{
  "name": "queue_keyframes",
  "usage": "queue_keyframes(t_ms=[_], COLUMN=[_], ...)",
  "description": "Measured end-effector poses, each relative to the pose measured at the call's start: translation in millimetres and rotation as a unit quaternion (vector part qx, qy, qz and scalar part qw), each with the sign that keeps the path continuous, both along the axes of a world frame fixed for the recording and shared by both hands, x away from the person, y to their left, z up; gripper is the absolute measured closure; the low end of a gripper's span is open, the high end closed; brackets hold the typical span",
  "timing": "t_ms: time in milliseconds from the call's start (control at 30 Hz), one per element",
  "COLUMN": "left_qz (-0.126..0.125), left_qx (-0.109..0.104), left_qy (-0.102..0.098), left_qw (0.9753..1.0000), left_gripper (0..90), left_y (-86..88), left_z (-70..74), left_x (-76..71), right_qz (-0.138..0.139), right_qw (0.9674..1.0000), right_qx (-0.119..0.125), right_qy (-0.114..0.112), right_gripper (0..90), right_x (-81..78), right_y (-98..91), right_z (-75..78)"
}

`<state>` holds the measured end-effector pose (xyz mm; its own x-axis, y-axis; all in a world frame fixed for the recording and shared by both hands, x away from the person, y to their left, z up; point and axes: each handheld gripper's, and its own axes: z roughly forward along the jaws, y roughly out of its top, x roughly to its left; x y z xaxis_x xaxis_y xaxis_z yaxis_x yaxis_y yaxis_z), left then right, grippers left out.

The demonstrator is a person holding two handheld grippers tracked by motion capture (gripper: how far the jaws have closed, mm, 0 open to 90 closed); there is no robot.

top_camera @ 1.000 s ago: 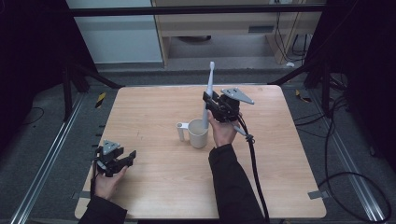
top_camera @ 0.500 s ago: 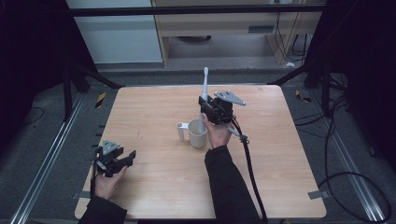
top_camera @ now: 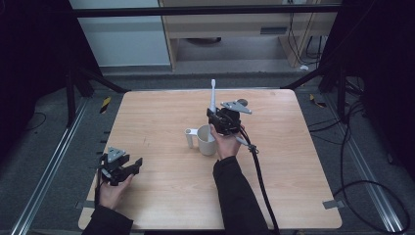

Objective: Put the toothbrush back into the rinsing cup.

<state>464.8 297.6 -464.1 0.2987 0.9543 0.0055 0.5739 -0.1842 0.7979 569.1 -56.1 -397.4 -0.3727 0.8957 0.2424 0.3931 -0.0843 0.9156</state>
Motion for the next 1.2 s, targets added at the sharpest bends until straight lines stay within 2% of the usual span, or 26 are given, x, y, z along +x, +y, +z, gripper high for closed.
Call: queue_keyframes(t_ms=[300,900,1200], left_qz=[0.000,0.000,-0.001], left_qx=[0.000,0.000,0.001], left_qy=[0.000,0.000,0.001], left_qw=[1.0000,1.0000,1.0000], left_gripper=[44.0,44.0,44.0], left_y=[0.0,0.1,-0.1], left_z=[0.1,0.0,0.0], left_x=[0.0,0.1,0.2], right_qz=[0.001,0.007,0.014], right_qw=[0.9998,0.9980,0.9970], right_qx=[-0.017,-0.039,-0.050], right_qy=[0.012,0.050,0.057], right_gripper=[67.4,67.1,66.9], right_x=[0.7,2.9,3.6], right_y=[4.4,4.9,6.7], right_z=[-8.1,-22.7,-26.1])
